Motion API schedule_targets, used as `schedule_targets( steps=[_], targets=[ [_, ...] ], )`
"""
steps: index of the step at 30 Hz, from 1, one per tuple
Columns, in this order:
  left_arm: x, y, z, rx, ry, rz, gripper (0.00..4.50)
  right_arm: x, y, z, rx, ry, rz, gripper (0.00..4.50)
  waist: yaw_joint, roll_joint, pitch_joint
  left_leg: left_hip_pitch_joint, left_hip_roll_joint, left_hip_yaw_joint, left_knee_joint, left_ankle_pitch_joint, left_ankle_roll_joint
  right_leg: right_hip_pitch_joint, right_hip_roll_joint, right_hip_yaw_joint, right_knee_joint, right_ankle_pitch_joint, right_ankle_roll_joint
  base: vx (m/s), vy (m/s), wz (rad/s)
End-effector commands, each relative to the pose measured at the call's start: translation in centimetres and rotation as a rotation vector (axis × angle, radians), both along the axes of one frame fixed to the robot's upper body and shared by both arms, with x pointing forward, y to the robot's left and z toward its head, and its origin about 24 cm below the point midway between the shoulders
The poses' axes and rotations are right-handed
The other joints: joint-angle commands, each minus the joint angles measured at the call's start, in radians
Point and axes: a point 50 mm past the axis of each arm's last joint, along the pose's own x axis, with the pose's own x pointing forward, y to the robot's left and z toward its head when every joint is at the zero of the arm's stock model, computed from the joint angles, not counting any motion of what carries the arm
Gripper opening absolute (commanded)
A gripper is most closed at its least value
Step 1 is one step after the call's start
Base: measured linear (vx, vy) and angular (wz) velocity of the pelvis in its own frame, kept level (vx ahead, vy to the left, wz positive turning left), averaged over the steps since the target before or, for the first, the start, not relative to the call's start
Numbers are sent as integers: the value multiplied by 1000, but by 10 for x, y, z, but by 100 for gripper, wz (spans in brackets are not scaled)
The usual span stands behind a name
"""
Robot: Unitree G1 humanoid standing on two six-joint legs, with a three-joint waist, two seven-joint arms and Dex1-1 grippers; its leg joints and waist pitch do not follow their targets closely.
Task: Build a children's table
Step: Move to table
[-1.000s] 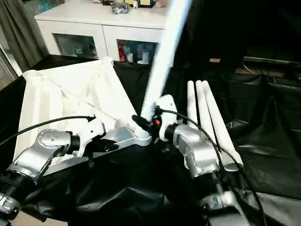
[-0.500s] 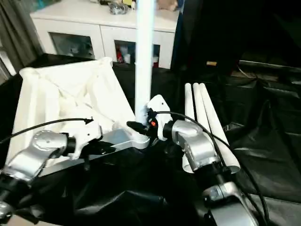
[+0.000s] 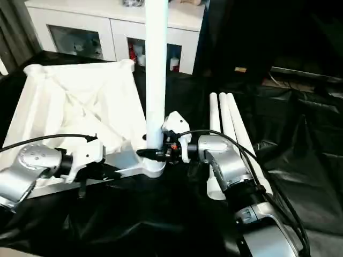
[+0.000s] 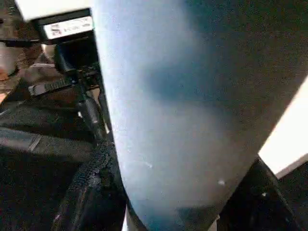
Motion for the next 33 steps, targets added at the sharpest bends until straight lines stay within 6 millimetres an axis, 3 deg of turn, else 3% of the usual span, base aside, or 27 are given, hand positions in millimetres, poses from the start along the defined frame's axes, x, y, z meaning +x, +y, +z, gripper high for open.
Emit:
schedule_targets(
  steps=[1, 5, 6, 8, 9, 10, 11, 13, 15, 17, 19, 20, 21, 22, 23, 24, 25, 26, 27, 28, 29, 30, 31, 32, 33],
  targets=[
    [-3, -8, 5, 7, -7, -63, 0, -12, -8, -44, -140, 163, -25, 190, -3, 14, -27, 8, 59, -21, -92, -284, 16, 30, -93, 66, -83, -323, -192, 0, 0, 0],
    [8, -9, 11, -10, -50, 101, 0, -5, 1, -56, -166, 154, -199, 190, -5, 11, -19, 11, 58, -23, -96, -313, -2, 25, -98, 67, -93, -441, -170, 0, 0, 0],
    [9, -11, 12, -18, -56, 123, 0, -5, 3, -58, -179, 144, -219, 190, -8, 9, -11, 15, 57, -28, -99, -347, -14, 19, -101, 66, -105, -551, -139, 0, 0, 0],
    [12, -13, 14, -37, -60, 170, 0, -4, 6, -61, -193, 139, -261, 190, -12, 9, -10, 14, 57, -33, -99, -368, -20, 18, -105, 65, -111, -608, -119, 0, 0, 0],
    [14, -16, 15, -45, -60, 201, 0, -4, 8, -64, -196, 153, -301, 190, -16, 0, -7, 11, 57, -38, -102, -389, -20, 18, -105, 62, -116, -660, -97, -50, 2, -6],
    [17, -21, 17, -51, -55, 267, 0, -2, 14, -69, -199, 184, -385, 190, -19, 5, -3, 14, 56, -40, -102, -415, -27, 11, -107, 63, -120, -700, -86, 0, 0, 0],
    [20, -29, 19, -63, -50, 341, 0, 0, 21, -75, -206, 231, -485, 190, -23, 6, 1, 17, 56, -43, -104, -435, -36, 8, -105, 61, -123, -716, -81, 0, 0, 0],
    [21, -32, 21, -69, -50, 358, 0, 0, 24, -76, -207, 246, -511, 190, -28, 9, 2, 24, 51, -49, -102, -473, -42, 4, -108, 55, -132, -757, -64, 0, 0, 0],
    [24, -41, 22, -87, -41, 421, 0, 4, 28, -78, -216, 268, -590, 190, -35, 8, 4, 18, 50, -55, -109, -491, -39, 12, -104, 45, -137, -739, -54, 0, 0, 0],
    [28, -56, 23, -107, -28, 492, 0, 10, 36, -79, -216, 302, -693, 190, -42, 11, 5, 22, 49, -56, -112, -505, -37, 11, -102, 40, -142, -713, -55, -51, 40, -11],
    [31, -79, 23, -136, -15, 562, 0, 14, 48, -76, -213, 327, -774, 190, -52, 11, 15, 38, 47, -57, -108, -568, -44, -2, -95, 25, -157, -735, -38, -68, 35, -6],
    [31, -80, 23, -137, -14, 563, 0, 14, 49, -76, -214, 326, -776, 190, -56, 16, 16, 55, 41, -55, -101, -613, -36, -6, -91, 4, -180, -752, -14, -83, 36, -4],
    [32, -87, 21, -135, -15, 588, 0, 16, 53, -74, -216, 328, -795, 190, -57, 20, 19, 53, 43, -59, -105, -630, -32, 1, -90, -6, -180, -732, -12, -79, 47, -5],
    [33, -90, 20, -131, -15, 601, 0, 16, 56, -73, -217, 327, -801, 190, -65, 34, 28, 30, 61, -72, -138, -719, -40, 31, -76, -32, -160, -640, -10, -63, 61, -12],
    [34, -92, 19, -131, -19, 614, 0, 17, 58, -72, -219, 327, -803, 190, -46, 48, 34, -35, 98, -72, -225, -855, -52, 91, -47, -25, -19, -429, -41, -63, 61, -12],
    [35, -95, 19, -133, -20, 632, 0, 17, 61, -71, -222, 322, -801, 190, 13, 65, 32, -62, 89, 3, -265, -932, -51, 79, -15, -35, 92, -203, -66, -94, 34, 1],
    [35, -95, 19, -133, -20, 632, 0, 17, 61, -71, -222, 322, -801, 190, 9, 33, 26, -36, 85, 12, -258, -868, -10, 68, -23, 9, 95, -249, -54, -36, -61, 27],
    [36, -96, 19, -136, -16, 639, 0, 17, 62, -71, -222, 321, -800, 190, 4, -58, 14, 91, 17, 8, -58, -539, -16, -60, -93, 79, -114, -818, 34, -36, -61, 27],
    [36, -96, 19, -136, -16, 639, 0, 17, 62, -71, -222, 321, -800, 190, -1, -48, 37, 128, -11, -11, 82, -325, 9, -124, -171, 72, -224, -1152, 29, 55, -150, 15],
    [38, -95, 19, -128, -18, 656, 0, 17, 63, -71, -226, 322, -801, 190, 6, -35, 16, -30, -27, -80, 46, -63, 43, 53, -207, 140, -164, -1073, -6, 125, -54, -37],
    [38, -95, 19, -128, -18, 656, 0, 17, 63, -71, -226, 322, -801, 190, 27, -13, 10, -43, 13, -83, -56, -24, -8, 77, -153, 78, -108, -768, -33, 125, -54, -37],
    [38, -95, 20, -123, -19, 668, 0, 18, 64, -71, -225, 324, -807, 190, 8, -3, 2, 10, 32, -67, -85, -65, -9, 26, -81, 48, -71, -385, -87, 87, 44, -25],
    [39, -93, 20, -117, -22, 682, 0, 18, 65, -71, -224, 325, -810, 190, -5, 10, -3, 23, 42, -58, -98, -173, -1, 25, -72, 48, -62, -235, -143, -8, -9, 21],
    [40, -91, 20, -112, -25, 690, 0, 18, 65, -71, -222, 326, -812, 190, -5, 10, -3, 23, 42, -58, -98, -173, -1, 25, -72, 48, -62, -235, -143, -8, -9, 21],
    [40, -90, 20, -111, -25, 692, 0, 18, 65, -71, -221, 326, -812, 190, -16, 6, 4, 18, 44, -53, -105, -296, 4, 26, -81, 56, -76, -290, -174, 0, 0, 0]
  ],
)
